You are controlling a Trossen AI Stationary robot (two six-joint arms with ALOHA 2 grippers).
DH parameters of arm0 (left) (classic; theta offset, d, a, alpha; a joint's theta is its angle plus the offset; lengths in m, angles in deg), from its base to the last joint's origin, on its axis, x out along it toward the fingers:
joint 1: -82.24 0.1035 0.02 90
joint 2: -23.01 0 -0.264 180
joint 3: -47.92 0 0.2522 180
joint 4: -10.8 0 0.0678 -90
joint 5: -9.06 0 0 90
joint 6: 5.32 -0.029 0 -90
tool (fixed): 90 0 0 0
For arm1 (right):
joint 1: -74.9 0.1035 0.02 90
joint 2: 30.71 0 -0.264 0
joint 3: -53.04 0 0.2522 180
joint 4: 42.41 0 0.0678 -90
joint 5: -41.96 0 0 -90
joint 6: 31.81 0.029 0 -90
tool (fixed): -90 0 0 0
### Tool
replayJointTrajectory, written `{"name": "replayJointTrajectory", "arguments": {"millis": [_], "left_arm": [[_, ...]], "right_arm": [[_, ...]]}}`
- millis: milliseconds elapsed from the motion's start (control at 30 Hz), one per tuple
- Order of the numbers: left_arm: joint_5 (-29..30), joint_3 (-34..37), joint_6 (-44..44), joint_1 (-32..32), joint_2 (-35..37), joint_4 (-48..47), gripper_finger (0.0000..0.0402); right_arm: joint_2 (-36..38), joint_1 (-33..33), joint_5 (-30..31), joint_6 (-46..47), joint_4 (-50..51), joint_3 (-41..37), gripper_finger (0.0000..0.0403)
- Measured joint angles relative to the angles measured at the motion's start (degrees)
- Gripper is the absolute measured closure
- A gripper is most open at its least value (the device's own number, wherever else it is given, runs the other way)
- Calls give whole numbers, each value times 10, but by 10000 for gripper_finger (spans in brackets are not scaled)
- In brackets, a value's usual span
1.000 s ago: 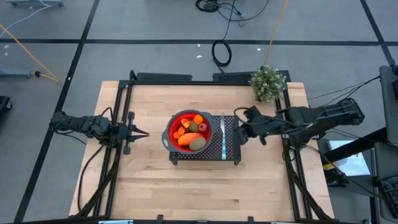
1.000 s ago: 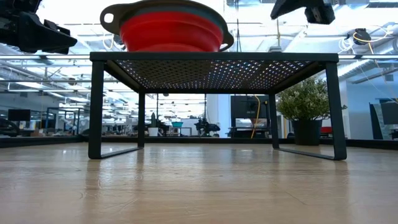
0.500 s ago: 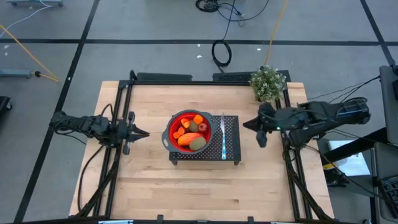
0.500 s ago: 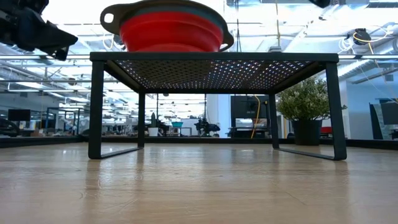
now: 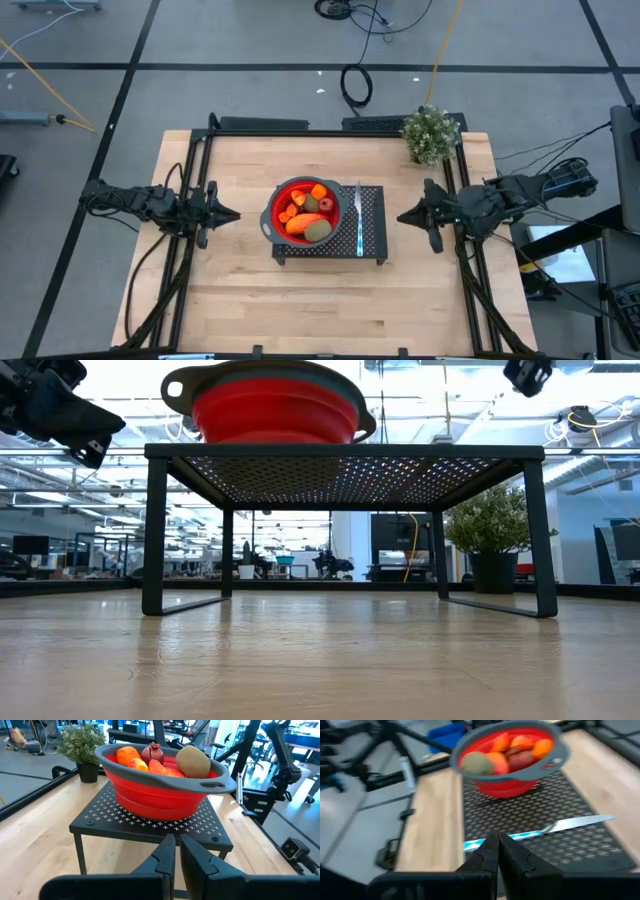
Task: Pick & Place Fruit
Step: Return to Home Position
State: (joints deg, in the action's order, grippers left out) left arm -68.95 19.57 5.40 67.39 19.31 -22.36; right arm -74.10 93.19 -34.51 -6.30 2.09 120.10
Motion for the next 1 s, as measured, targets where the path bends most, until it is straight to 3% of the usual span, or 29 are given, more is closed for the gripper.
{"name": "replayJointTrajectory", "arguments": {"millis": [167,367,567,1000], "left_arm": [[0,0,0,0,0,0,376],[0,0,-3,0,0,0,376],[14,0,-16,0,0,0,376],[51,0,-20,0,0,0,376]], "right_arm": [[63,0,-33,-24,-59,-78,403],[131,0,-34,-51,-50,-128,403],[192,0,-32,-58,5,-141,403],[314,0,-22,-129,8,-144,403]]}}
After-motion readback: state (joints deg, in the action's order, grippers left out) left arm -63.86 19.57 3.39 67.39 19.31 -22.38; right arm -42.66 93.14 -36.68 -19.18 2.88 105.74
